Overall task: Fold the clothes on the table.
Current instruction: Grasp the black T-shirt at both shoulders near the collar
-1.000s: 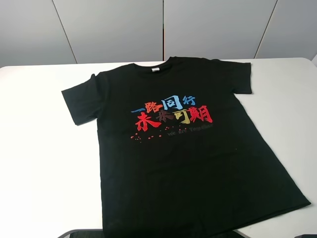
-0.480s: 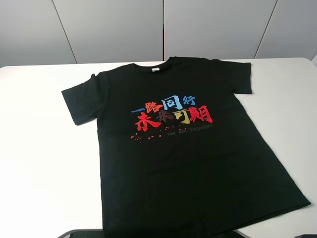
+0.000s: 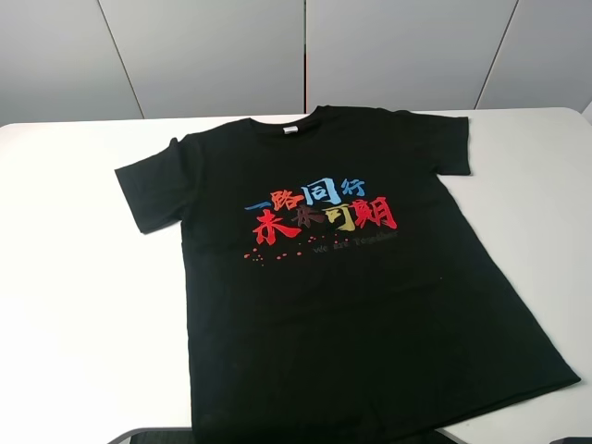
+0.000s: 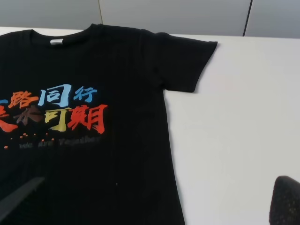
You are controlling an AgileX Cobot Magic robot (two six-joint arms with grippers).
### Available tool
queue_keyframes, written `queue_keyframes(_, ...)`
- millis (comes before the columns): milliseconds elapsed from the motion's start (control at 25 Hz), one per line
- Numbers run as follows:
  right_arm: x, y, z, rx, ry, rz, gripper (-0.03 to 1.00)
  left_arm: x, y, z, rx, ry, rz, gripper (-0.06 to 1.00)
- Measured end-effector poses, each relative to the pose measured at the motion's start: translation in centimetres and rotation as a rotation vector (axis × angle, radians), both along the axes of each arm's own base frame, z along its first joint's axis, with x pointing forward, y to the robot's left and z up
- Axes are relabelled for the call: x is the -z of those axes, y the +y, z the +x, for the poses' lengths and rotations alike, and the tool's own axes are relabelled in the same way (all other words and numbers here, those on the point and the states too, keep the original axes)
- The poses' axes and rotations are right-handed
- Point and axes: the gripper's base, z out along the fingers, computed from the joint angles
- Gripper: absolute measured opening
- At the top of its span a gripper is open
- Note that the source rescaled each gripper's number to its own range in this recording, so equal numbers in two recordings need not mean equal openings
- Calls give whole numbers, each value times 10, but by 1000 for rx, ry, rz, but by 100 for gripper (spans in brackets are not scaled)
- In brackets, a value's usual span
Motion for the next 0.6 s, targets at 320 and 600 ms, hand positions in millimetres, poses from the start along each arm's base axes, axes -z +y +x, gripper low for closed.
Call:
queue_keyframes(320,0,0,0,0,2,0,100,-5,-1,-1,-17,3,-65,98)
queue_keyframes(600,-15,8,37,-51,150,-14,100,-58,-1,32,-44,5,-44,98)
